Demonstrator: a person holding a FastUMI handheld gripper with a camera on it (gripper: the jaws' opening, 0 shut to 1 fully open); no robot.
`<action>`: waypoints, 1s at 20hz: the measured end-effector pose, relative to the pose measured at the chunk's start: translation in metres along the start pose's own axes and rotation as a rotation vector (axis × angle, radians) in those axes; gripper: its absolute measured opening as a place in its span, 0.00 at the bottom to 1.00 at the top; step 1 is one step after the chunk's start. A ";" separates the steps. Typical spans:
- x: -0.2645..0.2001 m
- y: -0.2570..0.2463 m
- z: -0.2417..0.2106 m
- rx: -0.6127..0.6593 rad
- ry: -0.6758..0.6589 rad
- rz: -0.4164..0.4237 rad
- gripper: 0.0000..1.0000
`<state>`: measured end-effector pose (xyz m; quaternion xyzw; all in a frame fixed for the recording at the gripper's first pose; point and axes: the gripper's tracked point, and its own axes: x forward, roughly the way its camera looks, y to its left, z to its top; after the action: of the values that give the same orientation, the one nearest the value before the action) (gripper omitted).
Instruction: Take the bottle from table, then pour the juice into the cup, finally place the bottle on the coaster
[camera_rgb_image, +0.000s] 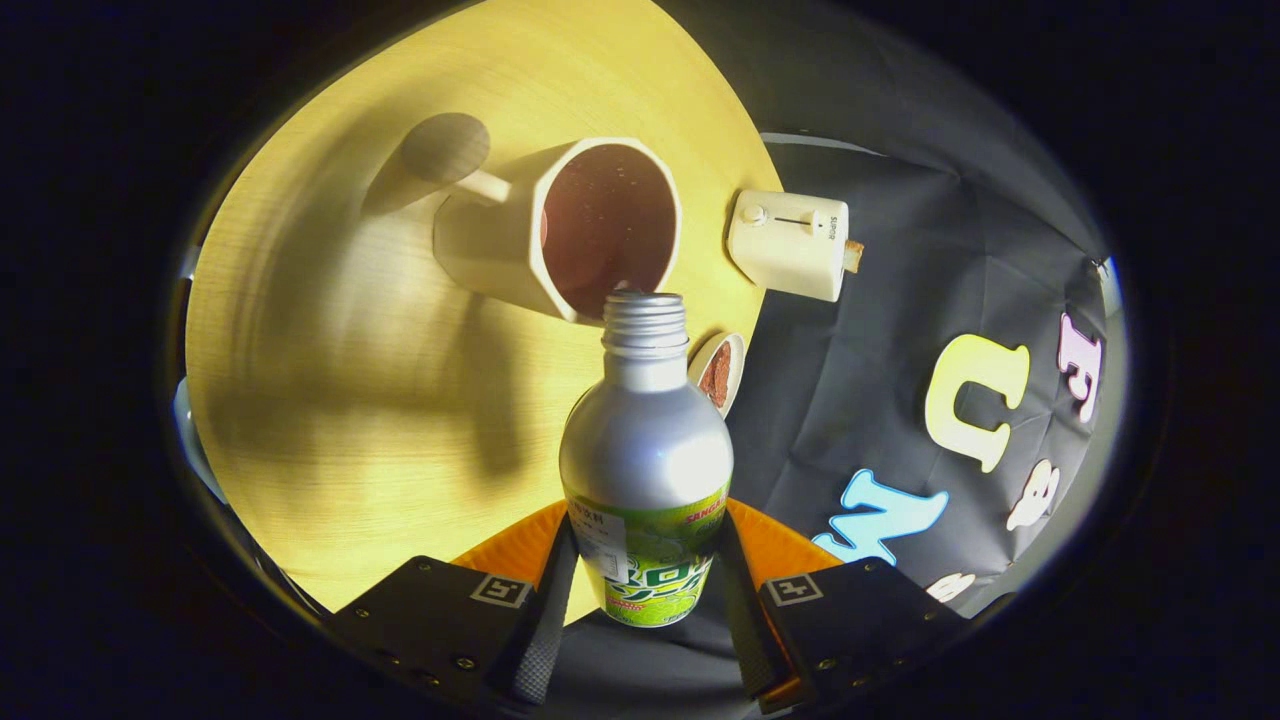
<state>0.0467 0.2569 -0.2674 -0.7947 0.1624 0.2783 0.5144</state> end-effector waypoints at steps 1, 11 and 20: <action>0.000 0.000 0.000 -0.006 0.001 -0.002 0.70; 0.002 0.001 -0.002 -0.027 0.013 0.005 0.70; 0.007 -0.007 0.000 -0.065 0.027 0.006 0.70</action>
<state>0.0557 0.2605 -0.2663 -0.8140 0.1627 0.2743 0.4854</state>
